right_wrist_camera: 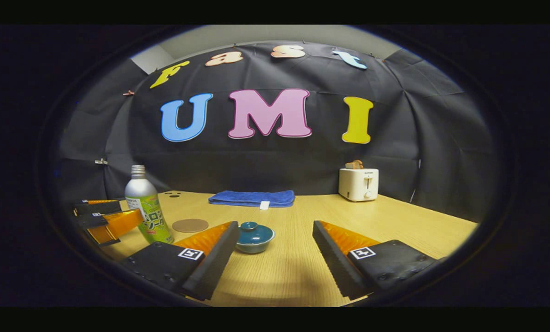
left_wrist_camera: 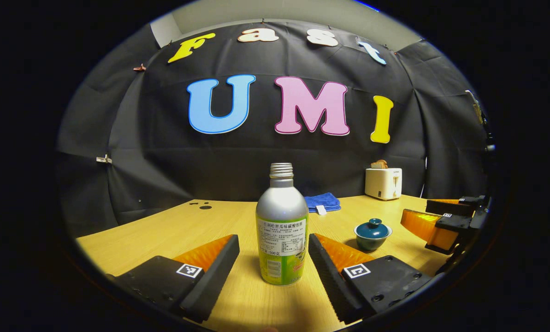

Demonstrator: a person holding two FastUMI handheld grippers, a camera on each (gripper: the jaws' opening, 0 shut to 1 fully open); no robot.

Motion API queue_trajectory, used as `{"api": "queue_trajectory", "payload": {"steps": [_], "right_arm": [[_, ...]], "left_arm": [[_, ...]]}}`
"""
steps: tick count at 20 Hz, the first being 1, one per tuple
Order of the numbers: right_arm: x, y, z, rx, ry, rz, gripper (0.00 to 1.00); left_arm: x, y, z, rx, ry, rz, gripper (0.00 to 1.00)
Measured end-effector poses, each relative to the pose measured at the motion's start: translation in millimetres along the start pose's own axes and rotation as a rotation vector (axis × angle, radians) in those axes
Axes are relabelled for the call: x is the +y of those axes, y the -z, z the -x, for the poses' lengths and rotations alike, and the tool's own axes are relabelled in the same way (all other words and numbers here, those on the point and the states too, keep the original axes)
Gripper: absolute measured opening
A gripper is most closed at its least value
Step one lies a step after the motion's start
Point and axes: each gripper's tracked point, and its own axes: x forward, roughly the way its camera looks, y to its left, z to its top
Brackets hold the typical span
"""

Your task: Open the teacup lid with one hand, grasp the water bottle and pour water into the teacup with the other hand; after pouring, place the water bottle on the coaster and then close the teacup lid.

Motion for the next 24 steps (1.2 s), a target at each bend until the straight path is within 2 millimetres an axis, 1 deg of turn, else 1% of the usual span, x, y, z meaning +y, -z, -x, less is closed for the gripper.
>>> {"api": "queue_trajectory", "payload": {"steps": [7,10,13,15,16,17,18,20,24], "right_arm": [[-0.2,-0.4,0.4,0.000,0.000,0.000,0.99],[10.4,-0.1,1.4,0.002,-0.053,-0.002,0.99],[14.6,0.9,-0.9,0.006,-0.080,-0.004,0.99],[19.6,0.7,-7.7,0.007,-0.083,-0.002,0.99],[22.8,1.9,-11.8,0.011,-0.086,0.000,0.99],[26.6,3.2,-16.4,0.020,-0.091,0.000,0.99],[28.5,5.9,-22.7,0.034,-0.085,0.004,0.99],[32.6,11.9,-33.7,0.065,-0.074,0.017,0.99],[30.7,23.3,-56.0,0.136,-0.037,0.047,0.99]], "left_arm": [[0.1,-0.2,0.3,0.000,0.000,-0.001,0.96],[1.4,-1.2,0.2,0.000,-0.009,-0.008,0.96],[3.6,-0.1,-0.1,0.002,-0.025,-0.010,0.96],[6.4,-0.3,0.6,0.003,-0.038,0.005,0.96],[4.2,-0.7,0.8,0.001,-0.030,-0.001,0.95],[0.0,-0.3,0.5,0.001,-0.012,0.002,0.92],[-3.4,-0.2,-0.2,0.000,0.005,0.001,0.95],[-7.8,-0.4,-0.6,0.000,0.034,0.001,0.95],[-13.3,-0.8,-0.2,-0.002,0.070,0.001,0.95]]}}
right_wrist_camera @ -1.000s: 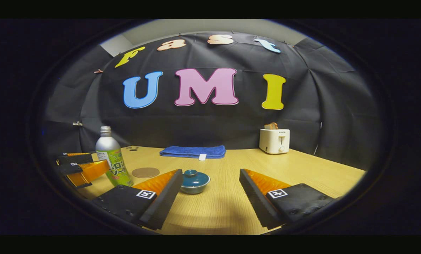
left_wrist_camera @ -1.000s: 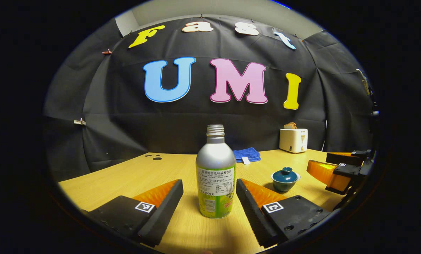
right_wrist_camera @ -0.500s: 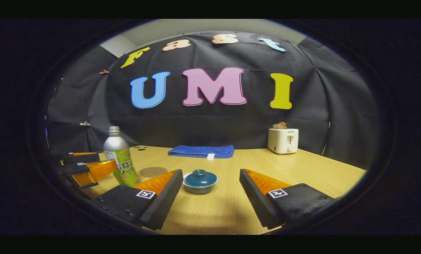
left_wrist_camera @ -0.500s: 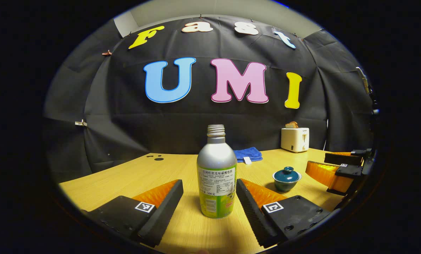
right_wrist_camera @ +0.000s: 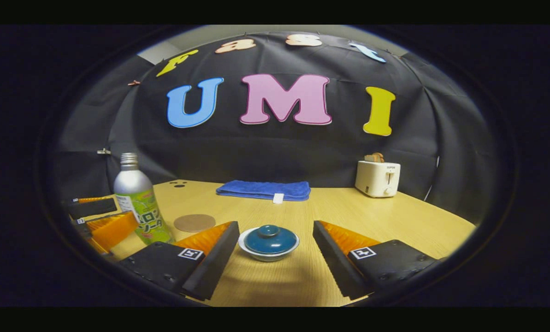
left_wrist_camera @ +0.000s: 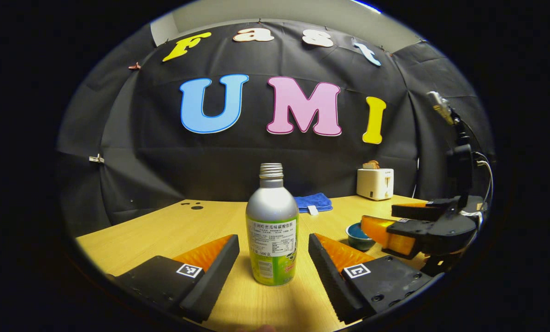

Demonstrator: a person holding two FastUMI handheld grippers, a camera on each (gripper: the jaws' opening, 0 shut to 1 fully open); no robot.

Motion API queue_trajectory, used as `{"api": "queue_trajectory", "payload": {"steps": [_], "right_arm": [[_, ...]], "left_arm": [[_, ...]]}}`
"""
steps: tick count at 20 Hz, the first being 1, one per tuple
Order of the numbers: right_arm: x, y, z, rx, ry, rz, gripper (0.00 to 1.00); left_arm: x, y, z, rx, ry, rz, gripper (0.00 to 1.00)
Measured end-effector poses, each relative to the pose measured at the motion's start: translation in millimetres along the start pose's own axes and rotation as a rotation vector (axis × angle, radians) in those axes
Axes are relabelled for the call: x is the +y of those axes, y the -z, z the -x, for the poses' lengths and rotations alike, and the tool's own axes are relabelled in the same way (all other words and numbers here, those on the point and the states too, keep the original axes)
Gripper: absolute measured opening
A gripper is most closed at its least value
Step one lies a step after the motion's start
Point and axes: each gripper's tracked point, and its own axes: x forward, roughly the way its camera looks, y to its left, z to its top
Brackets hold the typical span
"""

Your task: Open the teacup lid with one hand, grasp the water bottle and pour water into the teacup with the other hand; after pouring, place the water bottle on the coaster and then close the teacup lid.

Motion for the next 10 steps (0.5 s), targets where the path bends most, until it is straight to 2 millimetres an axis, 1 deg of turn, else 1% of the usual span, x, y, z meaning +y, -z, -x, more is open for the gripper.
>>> {"api": "queue_trajectory", "payload": {"steps": [2,4,5,6,7,8,9,10], "right_arm": [[-3.5,4.1,-10.7,0.036,0.024,0.011,0.97],[0.7,4.8,-19.5,0.053,0.017,0.031,0.91],[3.1,5.4,-23.1,0.063,0.014,0.047,0.85],[5.6,7.6,-27.7,0.076,0.008,0.068,0.82],[7.0,9.2,-28.1,0.083,0.004,0.081,0.77],[9.2,8.8,-29.5,0.086,-0.005,0.090,0.75],[10.8,7.8,-28.8,0.090,-0.012,0.095,0.69],[11.8,9.2,-31.6,0.095,-0.019,0.096,0.66]], "left_arm": [[-0.3,-0.1,-1.2,0.000,0.007,0.000,0.96],[-1.0,-1.3,-1.4,0.000,0.007,0.000,0.96],[-1.0,-0.3,-1.1,0.000,0.006,0.000,0.96],[-0.8,0.1,-1.0,0.000,0.006,0.000,0.96],[-1.2,0.1,-1.1,0.000,0.006,0.000,0.96],[-0.7,-0.2,-1.2,0.000,0.006,0.000,0.96],[-0.8,-0.6,-1.2,0.000,0.006,0.000,0.96],[-0.3,0.4,-0.5,0.000,0.003,0.000,0.96]]}}
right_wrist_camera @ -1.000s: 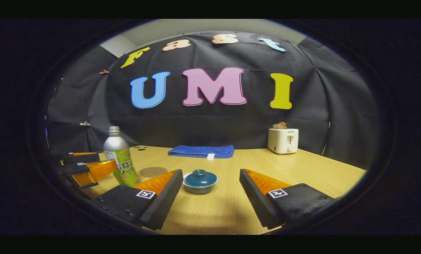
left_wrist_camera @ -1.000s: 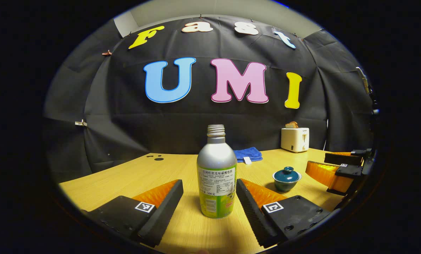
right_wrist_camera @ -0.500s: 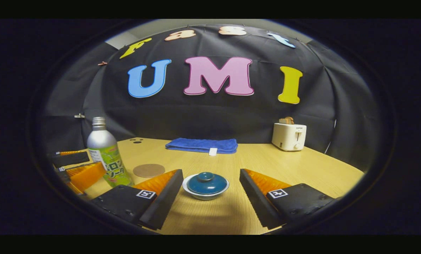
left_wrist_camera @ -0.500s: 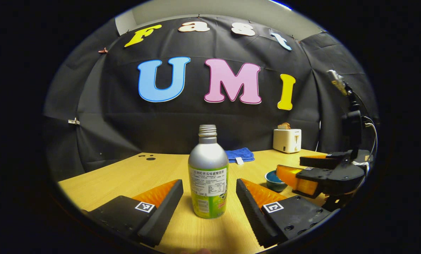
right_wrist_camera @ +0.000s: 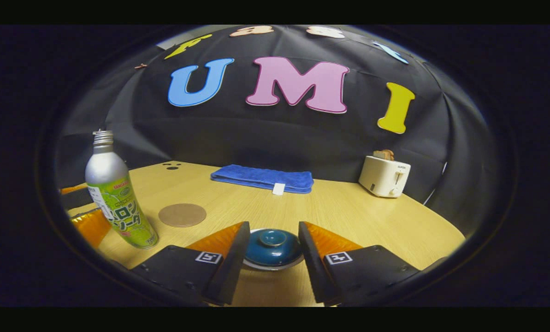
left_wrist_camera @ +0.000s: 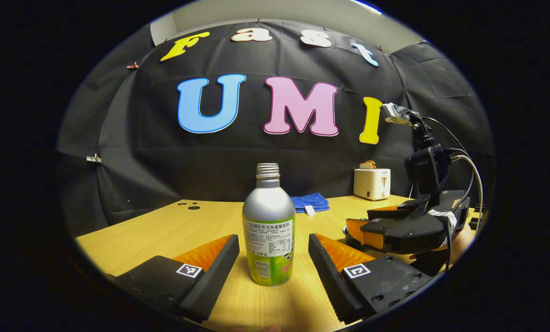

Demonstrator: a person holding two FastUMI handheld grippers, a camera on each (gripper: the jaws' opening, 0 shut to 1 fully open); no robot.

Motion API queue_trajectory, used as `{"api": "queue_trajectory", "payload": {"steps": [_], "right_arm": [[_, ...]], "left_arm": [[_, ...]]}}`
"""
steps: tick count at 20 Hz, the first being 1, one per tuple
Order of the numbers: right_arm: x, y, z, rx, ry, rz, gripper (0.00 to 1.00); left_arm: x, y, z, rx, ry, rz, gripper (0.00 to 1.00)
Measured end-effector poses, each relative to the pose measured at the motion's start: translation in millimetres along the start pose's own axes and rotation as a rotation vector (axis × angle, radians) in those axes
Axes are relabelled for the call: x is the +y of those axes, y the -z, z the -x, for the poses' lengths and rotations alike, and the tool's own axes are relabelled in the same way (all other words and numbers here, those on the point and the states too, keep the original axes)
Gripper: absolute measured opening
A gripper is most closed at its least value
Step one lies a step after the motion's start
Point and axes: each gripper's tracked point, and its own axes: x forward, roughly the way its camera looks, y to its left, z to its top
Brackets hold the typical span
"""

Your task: Open the teacup lid with one hand, grasp the water bottle and pour water into the teacup with the other hand; after pouring, place the water bottle on the coaster and then close the teacup lid.

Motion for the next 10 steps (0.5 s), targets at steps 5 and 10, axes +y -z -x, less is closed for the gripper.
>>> {"api": "queue_trajectory", "payload": {"steps": [5,10], "right_arm": [[3.7,-0.2,-1.3,0.002,-0.036,-0.013,0.53],[1.9,-1.6,-2.8,-0.006,-0.052,0.004,0.34]], "left_arm": [[4.1,-0.2,0.0,0.001,-0.020,0.001,0.96],[11.4,0.2,-0.5,0.003,-0.059,0.001,0.96]]}}
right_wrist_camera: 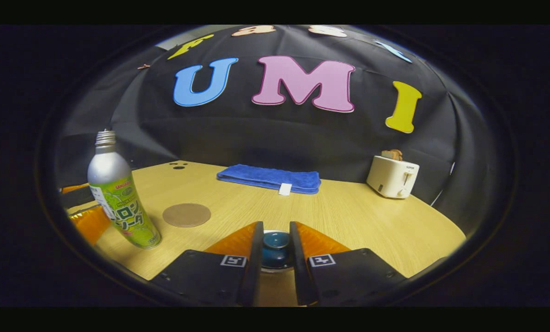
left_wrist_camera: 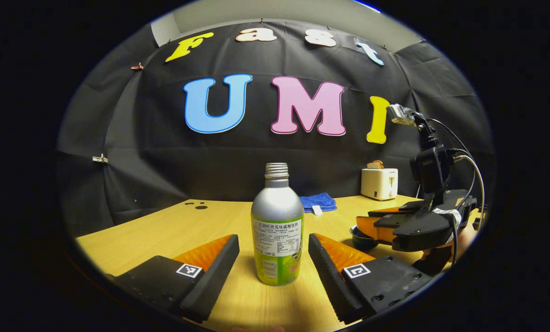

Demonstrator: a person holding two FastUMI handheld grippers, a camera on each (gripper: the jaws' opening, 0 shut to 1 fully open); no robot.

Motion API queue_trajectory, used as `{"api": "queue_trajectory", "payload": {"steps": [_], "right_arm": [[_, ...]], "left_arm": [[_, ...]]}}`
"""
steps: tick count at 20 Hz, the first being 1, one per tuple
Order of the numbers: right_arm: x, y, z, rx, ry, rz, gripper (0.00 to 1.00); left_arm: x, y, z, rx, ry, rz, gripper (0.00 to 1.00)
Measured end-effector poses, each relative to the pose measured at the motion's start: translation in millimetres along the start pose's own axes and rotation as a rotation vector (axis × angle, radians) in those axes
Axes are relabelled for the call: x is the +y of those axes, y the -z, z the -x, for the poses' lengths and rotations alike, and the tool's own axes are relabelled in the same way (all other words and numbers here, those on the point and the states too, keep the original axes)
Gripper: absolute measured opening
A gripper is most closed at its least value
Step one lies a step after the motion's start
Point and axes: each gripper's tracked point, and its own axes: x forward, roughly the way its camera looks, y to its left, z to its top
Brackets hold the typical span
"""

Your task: Open the teacup lid with one hand, grasp the water bottle and pour water into the teacup with the other hand; after pouring, place the water bottle on the coaster and then close the teacup lid.

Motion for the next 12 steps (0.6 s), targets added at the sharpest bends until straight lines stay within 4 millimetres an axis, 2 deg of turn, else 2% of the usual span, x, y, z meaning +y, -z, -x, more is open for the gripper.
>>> {"api": "queue_trajectory", "payload": {"steps": [1,2,3,5,6,7,8,11,12], "right_arm": [[0.8,-0.4,0.6,0.000,-0.010,-0.005,0.36],[1.3,-0.1,0.4,0.003,-0.021,-0.018,0.27],[2.0,-0.9,2.9,0.005,-0.035,-0.034,0.25],[0.3,-7.6,9.0,-0.004,-0.059,-0.070,0.34],[-1.9,-13.0,13.9,-0.018,-0.064,-0.080,0.25],[-6.8,-18.3,20.4,-0.034,-0.059,-0.077,0.25],[-15.0,-22.4,30.1,-0.050,-0.046,-0.063,0.30],[-41.6,-27.6,56.9,-0.085,-0.008,-0.041,0.29],[-49.5,-26.2,66.0,-0.090,-0.002,-0.057,0.34]], "left_arm": [[-0.2,-0.6,0.5,0.000,-0.001,0.000,0.96],[-0.7,0.2,0.2,0.000,-0.001,0.000,0.96],[-0.9,-0.1,0.3,0.000,-0.001,0.000,0.96],[-1.3,-0.2,-0.1,0.000,0.000,0.000,0.96],[-1.1,0.3,0.9,0.000,0.000,-0.001,0.96],[-1.2,-0.1,0.6,0.001,0.000,-0.001,0.96],[-1.4,0.7,0.8,-0.001,0.001,-0.001,0.96],[-0.2,-0.2,-6.4,0.002,-0.006,-0.001,0.96],[-0.6,1.1,-9.3,0.005,-0.005,-0.001,0.96]]}}
